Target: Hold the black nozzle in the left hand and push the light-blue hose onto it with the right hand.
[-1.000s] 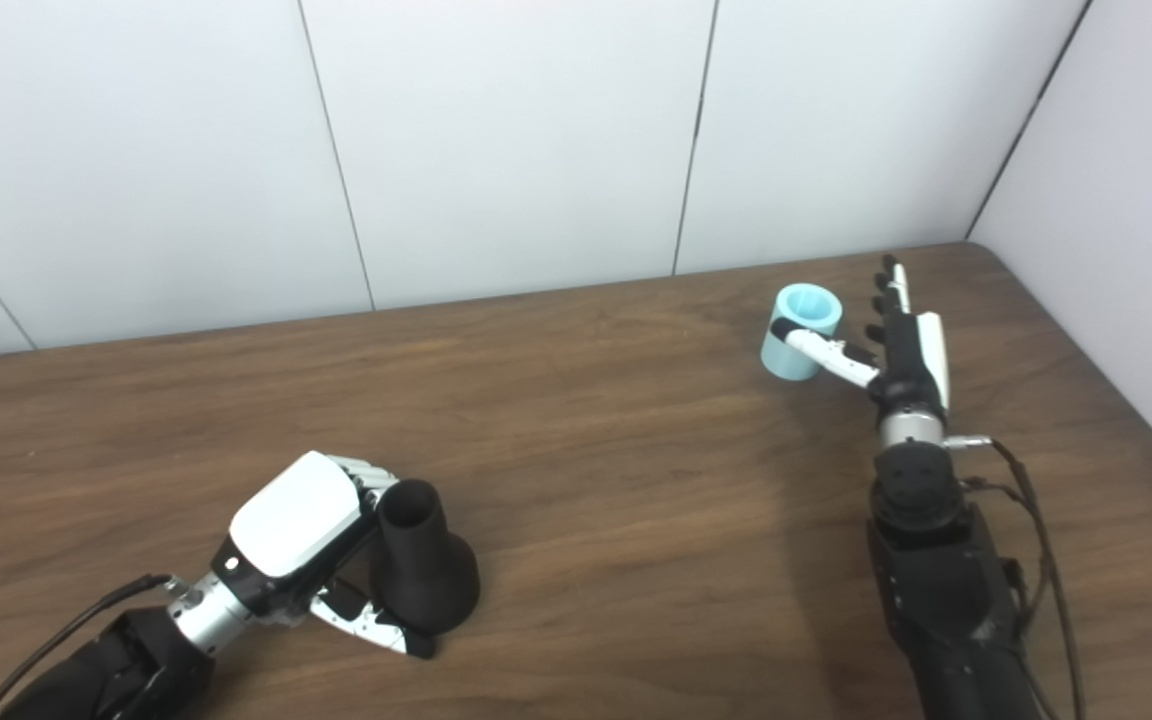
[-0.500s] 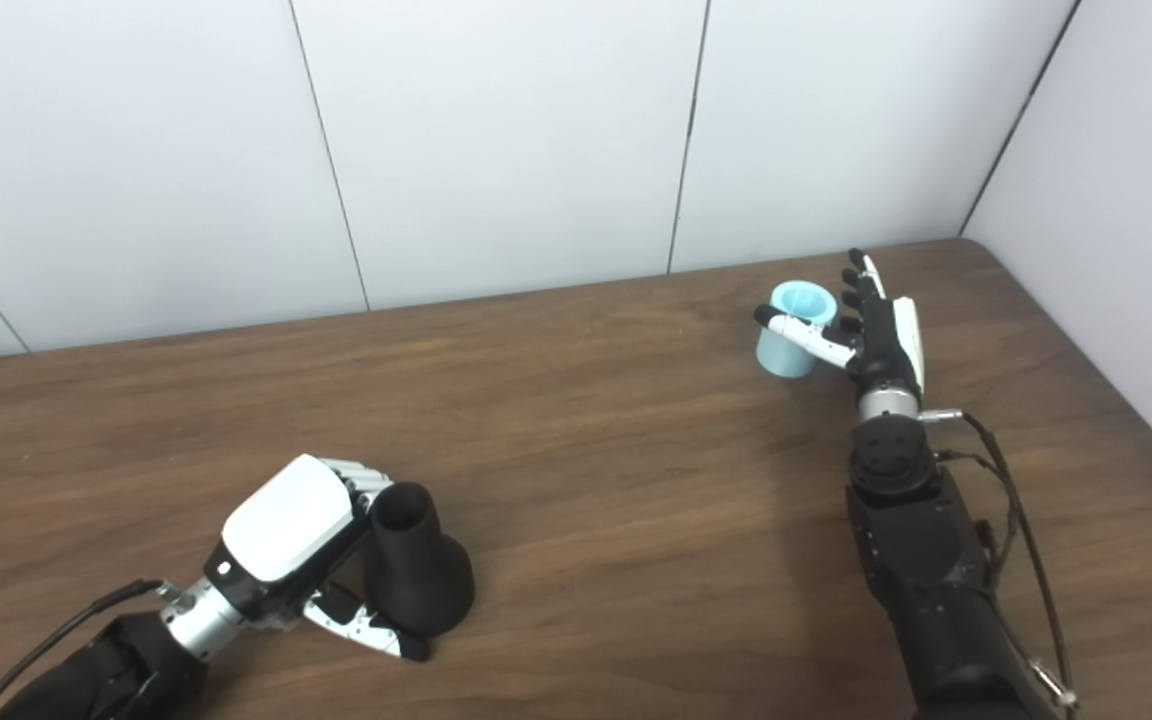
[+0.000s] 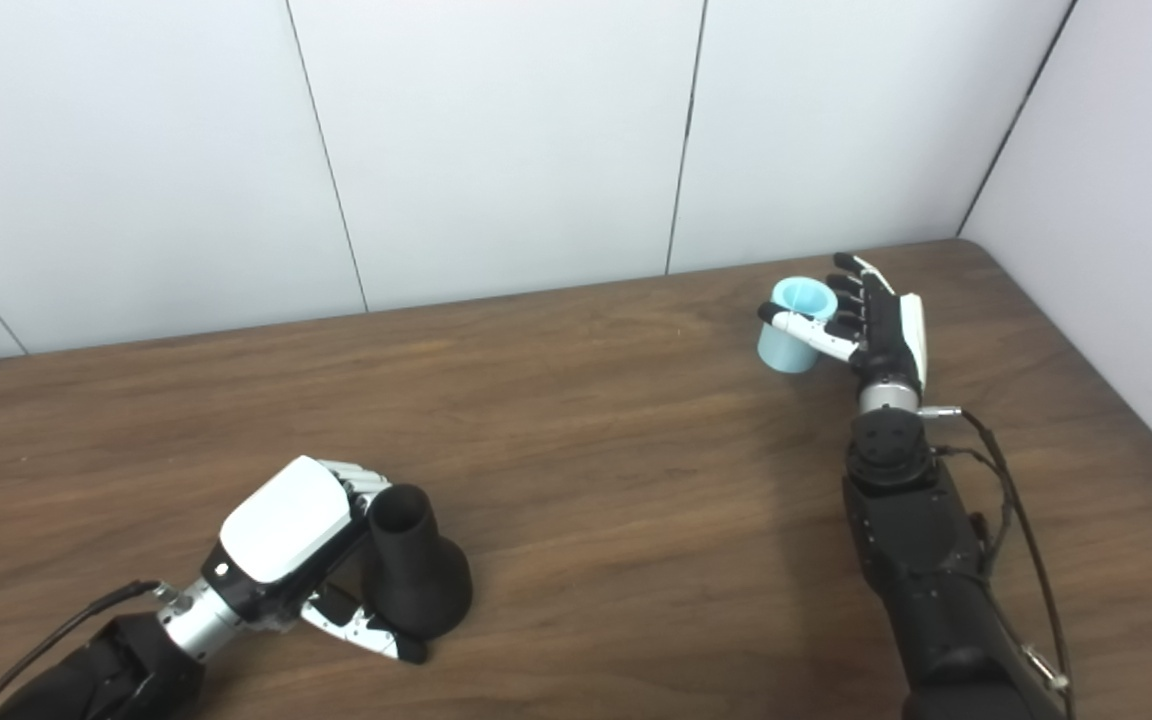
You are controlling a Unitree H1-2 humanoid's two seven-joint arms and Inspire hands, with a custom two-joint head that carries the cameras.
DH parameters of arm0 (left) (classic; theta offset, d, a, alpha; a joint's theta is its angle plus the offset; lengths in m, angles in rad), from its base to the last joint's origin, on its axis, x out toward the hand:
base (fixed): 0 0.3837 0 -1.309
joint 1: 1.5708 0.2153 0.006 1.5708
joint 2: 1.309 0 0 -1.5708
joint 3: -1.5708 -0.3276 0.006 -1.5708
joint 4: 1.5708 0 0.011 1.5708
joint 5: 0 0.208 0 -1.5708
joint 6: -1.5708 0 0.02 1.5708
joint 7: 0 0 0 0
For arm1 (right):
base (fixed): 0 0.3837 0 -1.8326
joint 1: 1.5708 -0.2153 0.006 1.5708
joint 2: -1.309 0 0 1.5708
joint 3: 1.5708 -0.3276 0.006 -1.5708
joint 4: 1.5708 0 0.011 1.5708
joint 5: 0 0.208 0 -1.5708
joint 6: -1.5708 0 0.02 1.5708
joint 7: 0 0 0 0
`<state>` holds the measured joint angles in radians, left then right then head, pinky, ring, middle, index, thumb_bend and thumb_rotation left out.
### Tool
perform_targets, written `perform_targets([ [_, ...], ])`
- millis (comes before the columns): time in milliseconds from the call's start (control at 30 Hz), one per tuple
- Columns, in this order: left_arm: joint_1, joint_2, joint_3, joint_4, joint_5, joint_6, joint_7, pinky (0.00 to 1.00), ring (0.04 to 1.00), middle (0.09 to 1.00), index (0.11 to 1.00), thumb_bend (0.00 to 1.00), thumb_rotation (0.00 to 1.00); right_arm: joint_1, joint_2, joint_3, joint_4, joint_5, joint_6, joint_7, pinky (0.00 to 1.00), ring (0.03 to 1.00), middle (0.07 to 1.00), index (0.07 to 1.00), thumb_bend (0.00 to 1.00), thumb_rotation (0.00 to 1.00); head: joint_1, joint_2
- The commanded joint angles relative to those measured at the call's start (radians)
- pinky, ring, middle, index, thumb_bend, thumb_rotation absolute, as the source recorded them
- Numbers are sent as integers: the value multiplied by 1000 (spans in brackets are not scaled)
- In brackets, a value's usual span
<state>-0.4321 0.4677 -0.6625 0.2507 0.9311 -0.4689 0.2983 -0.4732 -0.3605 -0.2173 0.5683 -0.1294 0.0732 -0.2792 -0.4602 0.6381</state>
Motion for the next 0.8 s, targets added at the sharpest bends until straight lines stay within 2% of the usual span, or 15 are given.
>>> perform_targets([
  [0,6,43,-17,18,25,-1,-31,407,444,439,509,504,0,-13,-17,16,-13,-1,22,26,715,757,769,791,1000,357,0,0],
  [200,3,44,-23,17,17,-1,-28,409,445,438,508,504,0,3,-23,36,-37,6,66,59,710,758,773,782,1000,307,3,-1],
  [467,1,33,-21,24,28,0,-25,411,444,437,509,504,0,23,-31,54,-42,17,36,87,703,745,757,776,1000,298,19,-8],
  [633,3,24,-19,29,41,0,-24,395,434,427,511,503,0,41,-32,73,-81,13,59,106,702,738,739,776,1000,297,27,-10],
  [767,6,21,-14,27,49,1,-33,399,439,428,508,503,0,50,-30,85,-96,15,72,113,692,731,732,766,1000,258,32,-9],
])
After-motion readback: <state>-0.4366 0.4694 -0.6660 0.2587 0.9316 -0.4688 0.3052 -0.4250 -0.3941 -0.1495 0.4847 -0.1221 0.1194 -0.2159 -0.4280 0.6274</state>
